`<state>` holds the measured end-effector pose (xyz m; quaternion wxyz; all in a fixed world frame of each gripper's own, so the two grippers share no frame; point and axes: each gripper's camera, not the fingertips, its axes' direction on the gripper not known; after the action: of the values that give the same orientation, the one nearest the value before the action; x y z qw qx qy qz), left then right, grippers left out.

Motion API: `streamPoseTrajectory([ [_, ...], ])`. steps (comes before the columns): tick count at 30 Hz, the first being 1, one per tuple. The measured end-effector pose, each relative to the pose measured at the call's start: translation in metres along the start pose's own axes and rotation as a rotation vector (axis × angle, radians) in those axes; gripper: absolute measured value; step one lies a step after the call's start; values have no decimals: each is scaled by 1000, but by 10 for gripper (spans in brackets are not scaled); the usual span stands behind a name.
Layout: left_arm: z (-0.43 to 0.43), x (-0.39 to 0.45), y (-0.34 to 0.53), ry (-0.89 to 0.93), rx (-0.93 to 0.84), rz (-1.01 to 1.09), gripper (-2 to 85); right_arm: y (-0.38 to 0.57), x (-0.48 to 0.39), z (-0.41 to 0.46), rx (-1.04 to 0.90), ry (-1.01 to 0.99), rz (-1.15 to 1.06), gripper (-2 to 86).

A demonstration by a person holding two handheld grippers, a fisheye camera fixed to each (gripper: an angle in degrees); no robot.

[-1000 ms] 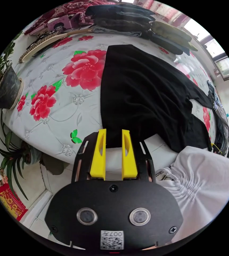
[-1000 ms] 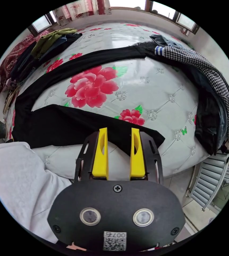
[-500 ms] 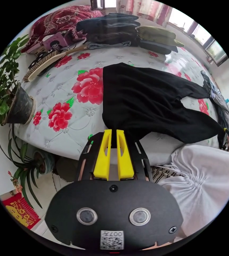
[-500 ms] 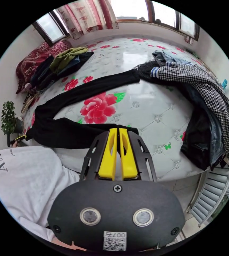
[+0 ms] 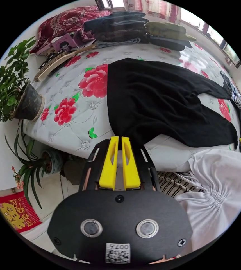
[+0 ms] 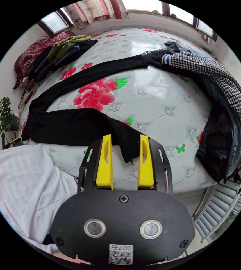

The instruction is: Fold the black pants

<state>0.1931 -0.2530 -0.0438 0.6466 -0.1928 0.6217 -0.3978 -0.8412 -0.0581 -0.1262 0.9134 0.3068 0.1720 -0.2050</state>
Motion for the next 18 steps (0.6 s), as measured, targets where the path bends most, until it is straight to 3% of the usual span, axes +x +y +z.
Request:
streamPoseTrajectory([
  [3,-5,8,0,-13,7,-21,-4,9,-17,14,-5,-39,-90,80],
  [8,-10,24,-4,-77,-10,29,-5,-5,-24,73,-170,193,-118,22],
  [12,-20,26,-5,-154,-25,140,-5,-32,5,19,-102,20,-107,7],
  [16,-27,19,-2,-234,-26,265,-4,-65,87,-71,85,-284,45,10],
  [18,-16,21,0,-234,-41,302,-3,-81,109,-68,74,-310,105,16],
])
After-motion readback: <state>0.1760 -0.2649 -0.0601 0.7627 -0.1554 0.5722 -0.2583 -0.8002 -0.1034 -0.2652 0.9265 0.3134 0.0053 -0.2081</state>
